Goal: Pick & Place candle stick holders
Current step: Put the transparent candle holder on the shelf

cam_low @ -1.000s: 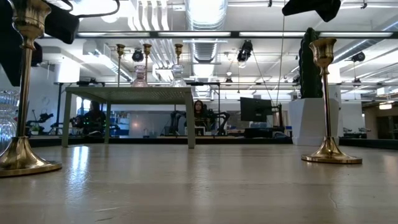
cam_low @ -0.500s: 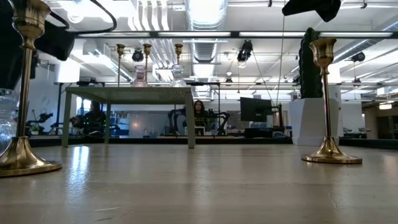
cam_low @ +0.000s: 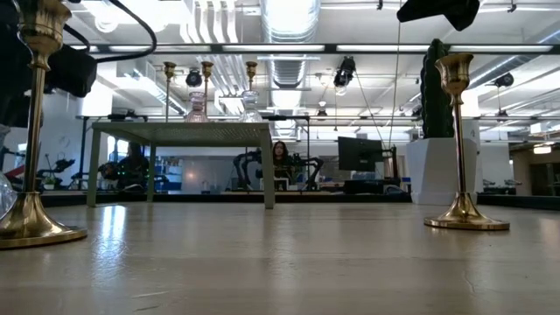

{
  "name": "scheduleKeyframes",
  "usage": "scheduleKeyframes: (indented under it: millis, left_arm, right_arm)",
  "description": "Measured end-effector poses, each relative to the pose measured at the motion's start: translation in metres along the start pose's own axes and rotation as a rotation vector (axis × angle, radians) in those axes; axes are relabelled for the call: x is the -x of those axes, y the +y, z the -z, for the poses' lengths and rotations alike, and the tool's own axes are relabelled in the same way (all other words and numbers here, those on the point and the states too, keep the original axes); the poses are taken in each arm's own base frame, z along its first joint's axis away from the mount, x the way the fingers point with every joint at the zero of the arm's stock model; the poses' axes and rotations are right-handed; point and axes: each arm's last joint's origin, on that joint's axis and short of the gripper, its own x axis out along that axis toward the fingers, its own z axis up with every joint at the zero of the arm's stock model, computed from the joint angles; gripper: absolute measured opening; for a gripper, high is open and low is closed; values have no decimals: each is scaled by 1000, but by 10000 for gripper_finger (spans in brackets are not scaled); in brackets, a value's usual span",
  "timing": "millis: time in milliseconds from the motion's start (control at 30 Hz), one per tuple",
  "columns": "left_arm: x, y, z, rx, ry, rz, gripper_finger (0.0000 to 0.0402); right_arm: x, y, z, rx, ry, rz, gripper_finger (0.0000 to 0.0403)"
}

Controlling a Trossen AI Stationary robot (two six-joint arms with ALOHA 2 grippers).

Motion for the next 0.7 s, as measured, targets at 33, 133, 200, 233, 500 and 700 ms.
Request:
scheduleKeyframes:
  millis: [33, 133, 200, 233, 500, 700]
  left_arm:
    - [2, 0, 0, -7, -4, 5, 31]
    - [6, 0, 1, -18, -19, 20, 32]
    - [10, 0, 1, -21, -36, 25, 32]
    - [12, 0, 1, -28, -43, 39, 32]
    - [34, -1, 2, -61, -59, 67, 32]
    - [69, 6, 3, 23, -87, -34, 32]
  right_arm:
    - [0, 0, 0, 3, 0, 0, 8]
    - [0, 0, 0, 5, -1, 2, 8]
    - [0, 0, 0, 9, -1, 2, 8]
    - [0, 0, 0, 15, -1, 1, 8]
    - [0, -1, 0, 35, -14, 22, 8]
    - [0, 0, -1, 48, -17, 23, 8]
